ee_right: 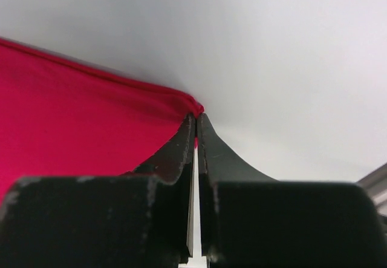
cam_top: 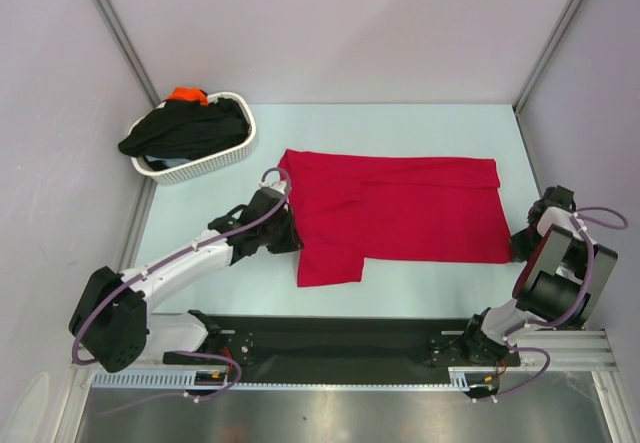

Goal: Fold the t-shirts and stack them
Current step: Fold the tshirt

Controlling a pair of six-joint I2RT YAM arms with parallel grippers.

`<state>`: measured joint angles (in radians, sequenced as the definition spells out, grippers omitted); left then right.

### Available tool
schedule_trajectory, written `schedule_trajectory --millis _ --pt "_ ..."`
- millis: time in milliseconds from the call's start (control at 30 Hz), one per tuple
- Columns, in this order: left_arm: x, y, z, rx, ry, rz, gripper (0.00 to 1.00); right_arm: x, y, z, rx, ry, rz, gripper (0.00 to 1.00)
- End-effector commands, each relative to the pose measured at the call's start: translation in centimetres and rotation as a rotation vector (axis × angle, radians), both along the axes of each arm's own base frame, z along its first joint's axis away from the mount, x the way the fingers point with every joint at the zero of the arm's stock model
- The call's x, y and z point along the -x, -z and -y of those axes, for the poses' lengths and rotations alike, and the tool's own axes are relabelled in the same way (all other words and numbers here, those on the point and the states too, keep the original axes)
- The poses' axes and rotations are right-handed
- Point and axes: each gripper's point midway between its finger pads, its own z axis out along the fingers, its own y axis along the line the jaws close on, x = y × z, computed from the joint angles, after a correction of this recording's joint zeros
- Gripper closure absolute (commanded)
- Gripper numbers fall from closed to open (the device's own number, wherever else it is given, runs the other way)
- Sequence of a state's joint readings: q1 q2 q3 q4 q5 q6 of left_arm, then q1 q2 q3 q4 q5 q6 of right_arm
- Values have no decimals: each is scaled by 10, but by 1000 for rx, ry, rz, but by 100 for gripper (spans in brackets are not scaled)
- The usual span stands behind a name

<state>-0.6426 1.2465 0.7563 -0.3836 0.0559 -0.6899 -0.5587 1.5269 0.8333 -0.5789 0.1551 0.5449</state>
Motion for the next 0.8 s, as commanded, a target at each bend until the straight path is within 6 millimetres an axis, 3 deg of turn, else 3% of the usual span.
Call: schedule_trajectory --millis 0,233,367,567,600,767 --pt "-10 -14 1 26 -19 53 100 3 -12 -1 60 -44 -61 100" --pt "-48 -37 -5 46 -83 89 100 -47 -60 0 142 -163 17 100" --pt "-74 -44 -7 60 -112 94 100 -72 -74 0 141 -228 41 100" --pt "-117 -62 2 94 -136 120 100 -111 -85 3 151 -299 72 100" --pt "-122 -62 2 91 -139 117 100 -115 -77 4 138 -304 52 100" --pt "-159 -66 0 99 -169 117 100 -140 -77 6 123 -343 58 100"
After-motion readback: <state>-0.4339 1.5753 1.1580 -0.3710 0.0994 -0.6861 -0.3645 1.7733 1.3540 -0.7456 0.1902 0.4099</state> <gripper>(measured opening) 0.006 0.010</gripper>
